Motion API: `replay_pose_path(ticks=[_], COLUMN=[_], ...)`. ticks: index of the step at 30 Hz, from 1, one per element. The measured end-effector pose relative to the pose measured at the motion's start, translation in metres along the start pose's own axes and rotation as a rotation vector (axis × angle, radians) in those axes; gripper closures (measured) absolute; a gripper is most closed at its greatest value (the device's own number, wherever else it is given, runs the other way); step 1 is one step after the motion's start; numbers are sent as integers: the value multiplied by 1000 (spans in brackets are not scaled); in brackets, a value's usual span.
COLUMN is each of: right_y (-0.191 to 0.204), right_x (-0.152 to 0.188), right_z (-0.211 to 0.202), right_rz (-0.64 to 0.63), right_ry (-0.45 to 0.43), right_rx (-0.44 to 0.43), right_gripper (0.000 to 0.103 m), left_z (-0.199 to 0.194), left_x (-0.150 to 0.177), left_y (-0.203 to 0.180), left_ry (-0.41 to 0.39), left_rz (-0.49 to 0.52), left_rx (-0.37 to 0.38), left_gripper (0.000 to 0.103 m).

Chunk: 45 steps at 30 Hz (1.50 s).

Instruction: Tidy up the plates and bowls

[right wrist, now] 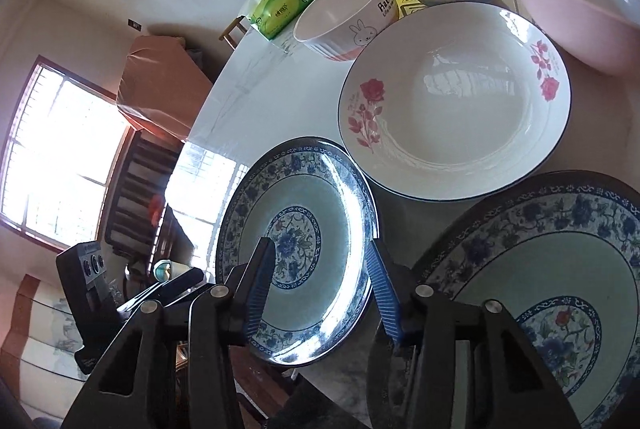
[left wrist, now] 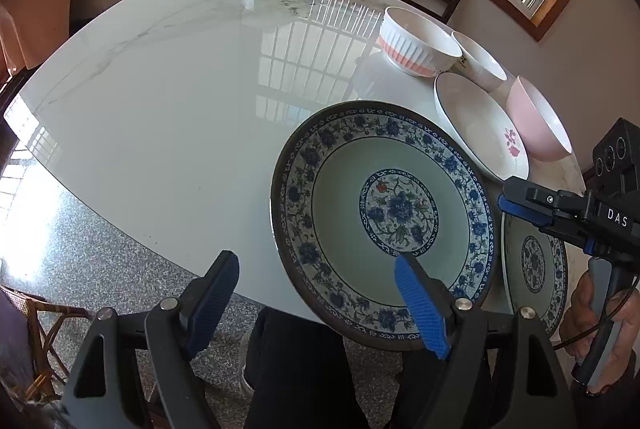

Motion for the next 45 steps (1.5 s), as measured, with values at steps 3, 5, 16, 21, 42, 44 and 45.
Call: replay_pose_path(ticks=[3, 5, 16, 21, 42, 44, 45], right_y=[-1, -1, 3, 6, 7, 12, 14], right_x=[-5, -6, -17, -17, -17, -20, -21], right_z=[5, 10, 29, 33, 44, 45, 46], right_rz=[-10, -24, -65, -76, -82, -82, -85], right_ry=[11, 22, 58, 69, 50, 47, 45], right_rx=[10, 48, 69, 72, 122, 120, 118], right_gripper=[57, 57, 55, 54, 87, 87, 87], left_z=[3, 5, 16, 17, 13, 11, 9], left_x=[-2, -2, -5, -4, -20, -24, -26], left_y=[0, -1, 4, 6, 15, 18, 20], left_ry=[7, 9, 19, 12, -49, -59, -63], left_rz=[-1, 4, 6, 19, 41, 36, 32], left_rx=[-1, -6, -52, -76, -179, -188, -194], left_gripper=[21, 21, 21, 29, 76, 76, 76])
Point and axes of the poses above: each gripper's, at about its wrist camera, not at the fingertips, and z roughly the way its jaws point, y to its left, x to its underside, the point moved 2 cm from there along z, roughly the way its jaws point, and after that the axes turned 11 degrees about x, right-handed, at the moved point
